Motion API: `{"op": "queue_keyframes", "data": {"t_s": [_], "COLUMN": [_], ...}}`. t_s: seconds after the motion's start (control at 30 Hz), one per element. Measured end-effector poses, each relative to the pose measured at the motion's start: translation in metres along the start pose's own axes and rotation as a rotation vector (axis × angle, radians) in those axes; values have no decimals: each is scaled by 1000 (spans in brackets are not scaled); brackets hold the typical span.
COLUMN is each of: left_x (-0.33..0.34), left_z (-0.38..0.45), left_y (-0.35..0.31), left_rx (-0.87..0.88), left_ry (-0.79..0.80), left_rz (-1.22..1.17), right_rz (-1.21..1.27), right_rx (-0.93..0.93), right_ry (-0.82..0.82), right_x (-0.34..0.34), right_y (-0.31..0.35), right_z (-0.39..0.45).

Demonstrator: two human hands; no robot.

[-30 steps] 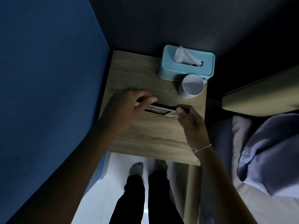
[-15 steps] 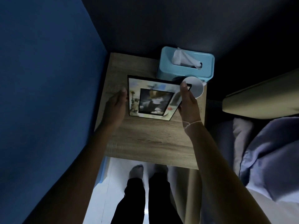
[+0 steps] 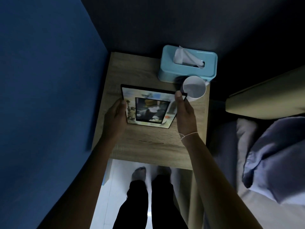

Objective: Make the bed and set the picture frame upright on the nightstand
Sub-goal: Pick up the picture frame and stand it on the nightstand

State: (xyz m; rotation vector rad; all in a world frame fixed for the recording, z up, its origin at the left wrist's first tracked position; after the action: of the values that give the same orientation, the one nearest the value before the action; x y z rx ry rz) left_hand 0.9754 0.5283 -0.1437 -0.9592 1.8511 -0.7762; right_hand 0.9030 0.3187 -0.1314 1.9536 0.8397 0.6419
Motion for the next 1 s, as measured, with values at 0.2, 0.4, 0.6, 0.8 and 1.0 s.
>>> {"op": "queue_keyframes", "data": {"t_s": [0.2,0.4,0.6,0.8,1.0], "left_x": [0,9,19,19,37], "left_z": [-10,-14,-18,-34,-38], "left_y": [15,29,33,55,53], "left_rx": [-31,-104,-103,-166,-102], "left_ry": [-6,1,1,-101,-24], "left_rz": [0,74,62,156,302], "right_rz": [-10,-195,-316,-449,-522], "right_rx": [-56,22,12,77,88], "right_ry": [59,22,27,43,51], "right_x": [2,-8,-7,-13,-13], "right_y": [-14,-62,-74,-92,-100], "right_z": [-18,-31,-29,-37,-41]}}
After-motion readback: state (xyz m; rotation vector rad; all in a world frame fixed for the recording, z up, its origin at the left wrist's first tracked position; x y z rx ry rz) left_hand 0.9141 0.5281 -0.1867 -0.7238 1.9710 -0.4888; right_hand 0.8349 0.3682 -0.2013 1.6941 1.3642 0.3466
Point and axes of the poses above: each hand's wrist, its own z-axis towards the middle knuckle, its own x-axis out of the palm, y = z × x, the point moved 6 cm from there along z, towards the middle knuckle, and after that the axes turned 9 degrees about z, right-handed, at the moved point
